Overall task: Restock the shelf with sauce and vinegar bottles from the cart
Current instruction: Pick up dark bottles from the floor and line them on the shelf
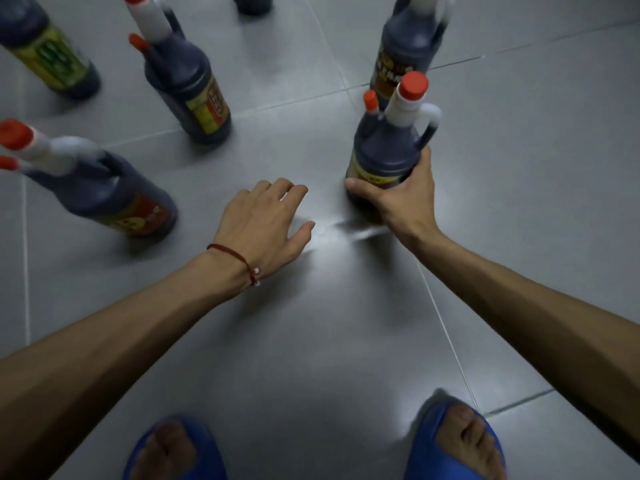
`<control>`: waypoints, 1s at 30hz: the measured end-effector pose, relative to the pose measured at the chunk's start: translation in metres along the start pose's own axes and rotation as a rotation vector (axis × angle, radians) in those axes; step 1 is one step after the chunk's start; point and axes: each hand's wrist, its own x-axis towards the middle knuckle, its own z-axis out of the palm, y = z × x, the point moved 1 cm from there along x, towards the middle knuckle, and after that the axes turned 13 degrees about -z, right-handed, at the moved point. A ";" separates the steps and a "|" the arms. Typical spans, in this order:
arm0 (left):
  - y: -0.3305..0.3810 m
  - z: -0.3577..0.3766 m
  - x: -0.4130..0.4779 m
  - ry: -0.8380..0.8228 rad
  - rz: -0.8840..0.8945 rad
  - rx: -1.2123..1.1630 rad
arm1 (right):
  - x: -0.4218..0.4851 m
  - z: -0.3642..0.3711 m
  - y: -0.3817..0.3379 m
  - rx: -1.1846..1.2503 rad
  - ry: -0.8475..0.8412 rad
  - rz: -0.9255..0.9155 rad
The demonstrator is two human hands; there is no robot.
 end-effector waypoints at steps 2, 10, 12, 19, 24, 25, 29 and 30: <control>-0.002 -0.003 -0.005 0.020 -0.027 -0.019 | 0.002 0.000 0.000 0.012 0.044 -0.003; -0.013 -0.007 -0.036 0.043 -0.156 -0.130 | -0.031 0.009 -0.016 -0.045 -0.087 -0.030; -0.023 -0.008 -0.047 0.036 -0.190 -0.154 | -0.041 0.021 -0.026 -0.031 -0.136 -0.037; -0.086 -0.017 -0.094 0.146 -0.404 -0.332 | -0.051 0.084 -0.077 0.039 -0.264 -0.074; -0.138 -0.003 -0.110 0.356 -0.725 -0.702 | -0.048 0.122 -0.099 0.042 -0.308 -0.140; -0.148 0.000 -0.109 0.375 -0.772 -0.770 | -0.047 0.128 -0.102 0.045 -0.316 -0.144; -0.179 0.009 -0.091 0.354 -0.813 -0.971 | -0.043 0.150 -0.112 0.041 -0.337 -0.153; -0.185 0.011 -0.085 0.317 -0.800 -1.021 | -0.042 0.154 -0.114 0.038 -0.343 -0.153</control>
